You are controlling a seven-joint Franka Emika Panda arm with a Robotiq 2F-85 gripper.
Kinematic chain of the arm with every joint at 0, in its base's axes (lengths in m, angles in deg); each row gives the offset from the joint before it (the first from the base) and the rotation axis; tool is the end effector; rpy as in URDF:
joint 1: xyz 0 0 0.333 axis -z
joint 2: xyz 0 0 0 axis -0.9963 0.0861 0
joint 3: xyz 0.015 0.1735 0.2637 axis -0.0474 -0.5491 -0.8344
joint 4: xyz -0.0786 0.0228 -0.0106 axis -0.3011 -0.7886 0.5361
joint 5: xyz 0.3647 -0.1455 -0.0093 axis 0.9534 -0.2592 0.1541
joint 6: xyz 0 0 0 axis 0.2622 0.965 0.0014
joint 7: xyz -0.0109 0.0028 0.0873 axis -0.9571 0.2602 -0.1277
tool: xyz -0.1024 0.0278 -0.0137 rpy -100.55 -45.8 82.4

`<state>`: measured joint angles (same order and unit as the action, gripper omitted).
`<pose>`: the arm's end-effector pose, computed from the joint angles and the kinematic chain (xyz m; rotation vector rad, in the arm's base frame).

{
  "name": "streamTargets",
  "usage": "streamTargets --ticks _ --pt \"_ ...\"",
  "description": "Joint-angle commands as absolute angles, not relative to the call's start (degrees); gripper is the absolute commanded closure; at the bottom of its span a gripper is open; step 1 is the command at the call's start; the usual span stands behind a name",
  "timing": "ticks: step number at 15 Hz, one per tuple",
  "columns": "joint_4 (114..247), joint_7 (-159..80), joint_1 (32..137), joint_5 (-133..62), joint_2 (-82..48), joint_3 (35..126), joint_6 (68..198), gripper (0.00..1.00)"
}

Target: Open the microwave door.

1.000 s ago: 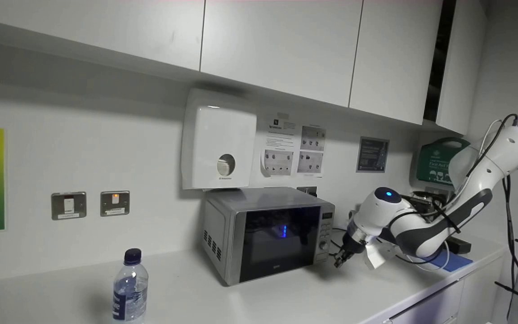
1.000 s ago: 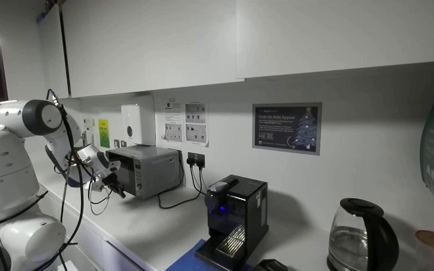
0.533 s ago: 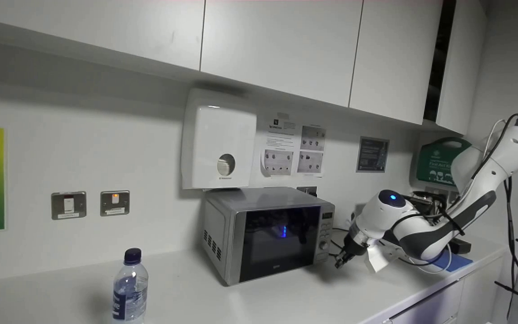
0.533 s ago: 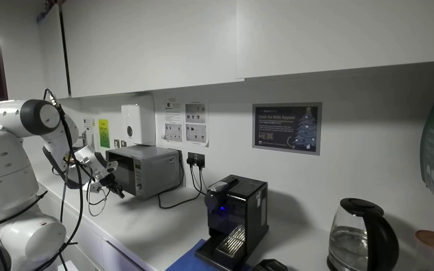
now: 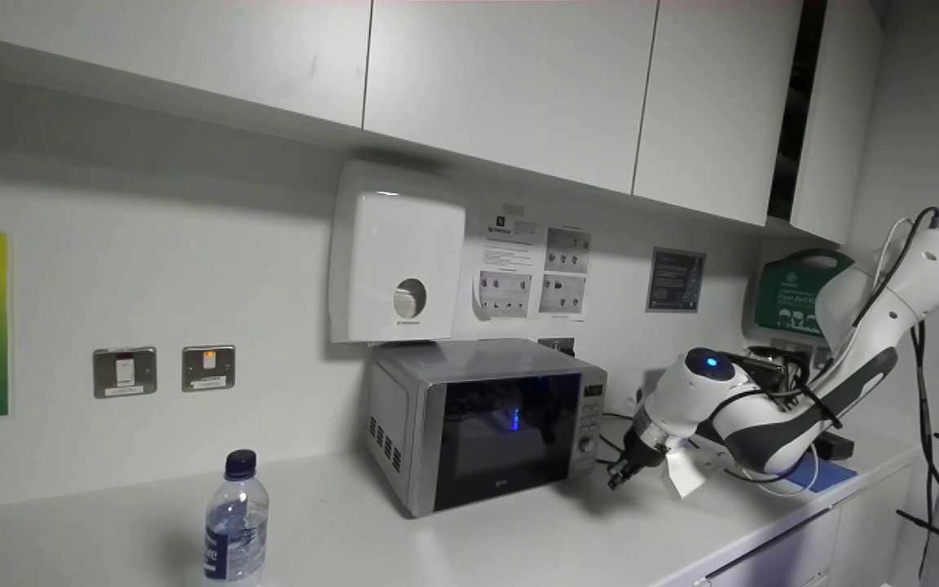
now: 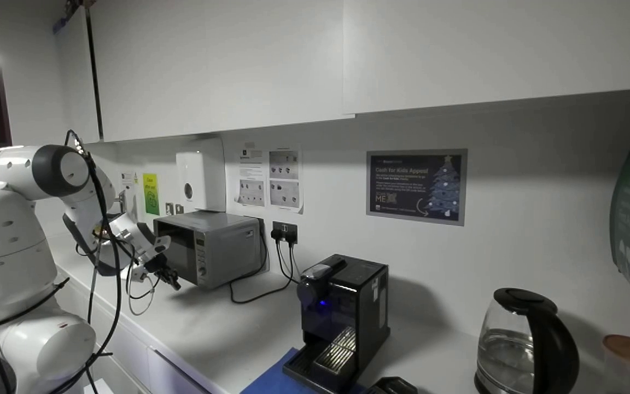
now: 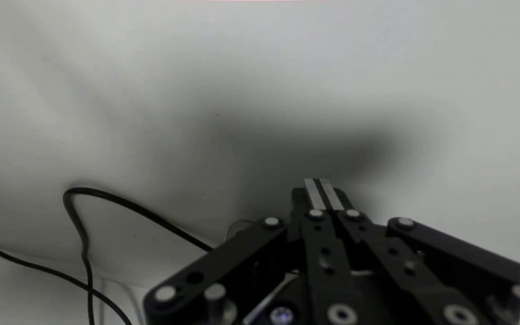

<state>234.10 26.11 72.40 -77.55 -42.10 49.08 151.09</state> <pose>0.3416 0.3124 0.3370 2.9148 0.2123 0.7967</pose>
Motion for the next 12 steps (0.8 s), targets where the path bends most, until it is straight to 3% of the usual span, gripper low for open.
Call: streamTargets --ticks 1,12 --pt "234.02 32.61 73.12 -83.74 -42.81 47.25 148.78 1.00" --pt "234.80 46.58 73.03 -96.01 -42.71 46.02 145.72 1.00"
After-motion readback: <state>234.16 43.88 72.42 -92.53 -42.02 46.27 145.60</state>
